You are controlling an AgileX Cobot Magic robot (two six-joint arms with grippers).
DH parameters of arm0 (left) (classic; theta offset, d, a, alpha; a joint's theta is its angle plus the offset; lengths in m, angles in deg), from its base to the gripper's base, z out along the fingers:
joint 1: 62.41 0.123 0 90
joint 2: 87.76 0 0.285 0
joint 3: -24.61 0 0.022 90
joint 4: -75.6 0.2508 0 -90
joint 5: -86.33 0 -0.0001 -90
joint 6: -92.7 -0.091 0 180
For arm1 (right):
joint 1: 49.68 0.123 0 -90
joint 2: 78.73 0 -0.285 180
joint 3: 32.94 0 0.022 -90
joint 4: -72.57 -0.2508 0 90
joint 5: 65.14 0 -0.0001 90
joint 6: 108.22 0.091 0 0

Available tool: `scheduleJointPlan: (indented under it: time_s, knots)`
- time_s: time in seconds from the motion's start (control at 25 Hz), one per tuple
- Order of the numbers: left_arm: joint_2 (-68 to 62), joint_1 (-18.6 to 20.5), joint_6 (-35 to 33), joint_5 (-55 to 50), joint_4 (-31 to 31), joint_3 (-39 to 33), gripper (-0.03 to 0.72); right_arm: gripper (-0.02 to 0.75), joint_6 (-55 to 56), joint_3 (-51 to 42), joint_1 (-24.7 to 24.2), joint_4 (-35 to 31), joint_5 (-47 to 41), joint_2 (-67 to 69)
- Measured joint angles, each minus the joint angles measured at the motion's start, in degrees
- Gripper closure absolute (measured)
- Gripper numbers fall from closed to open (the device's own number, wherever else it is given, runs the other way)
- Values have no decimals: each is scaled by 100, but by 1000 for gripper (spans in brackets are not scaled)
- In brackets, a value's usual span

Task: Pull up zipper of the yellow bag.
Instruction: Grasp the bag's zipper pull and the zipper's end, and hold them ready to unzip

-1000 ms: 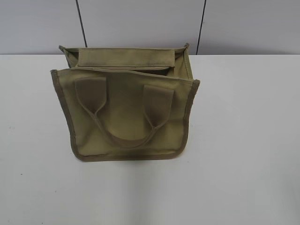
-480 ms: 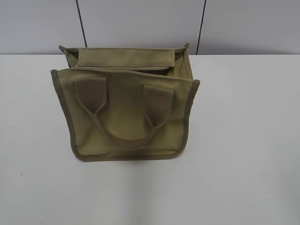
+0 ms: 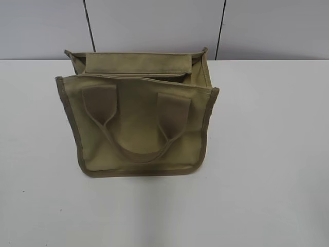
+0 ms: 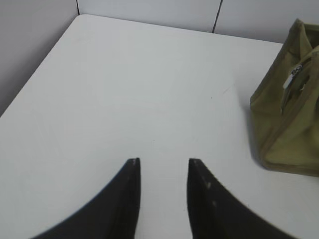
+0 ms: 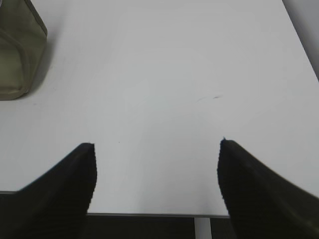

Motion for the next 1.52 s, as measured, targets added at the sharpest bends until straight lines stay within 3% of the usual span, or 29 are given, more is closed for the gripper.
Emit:
scheduleJointPlan:
  time_s: [0.12, 0.36, 0.44, 0.76, 0.92, 1.08, 1.2, 1.4, 1.52]
  knots:
    - [-77, 0, 0, 18, 1, 0, 426, 160, 0, 0, 0, 0, 0, 0]
    - [-313, 0, 0, 827, 19, 82, 172, 160, 0, 0, 0, 0, 0, 0]
    - [-493, 0, 0, 1587, 34, 82, 141, 160, 0, 0, 0, 0, 0, 0]
    - [-2794, 0, -5, 4954, 840, -54, 204, 160, 0, 0, 0, 0, 0, 0]
    - [-4558, 0, -5, 7192, 875, -387, 258, 160, 0, 0, 0, 0, 0, 0]
    - [-6221, 5, 92, 8513, 986, -458, 311, 160, 0, 0, 0, 0, 0, 0]
    - [-7247, 120, 809, 9770, 1648, -458, 332, 160, 0, 0, 0, 0, 0, 0]
    - [-8964, 645, 1962, 11836, 3682, -452, 350, 160, 0, 0, 0, 0, 0, 0]
    - [-9769, 966, 2449, 12383, 4967, -287, 352, 160, 0, 0, 0, 0, 0, 0]
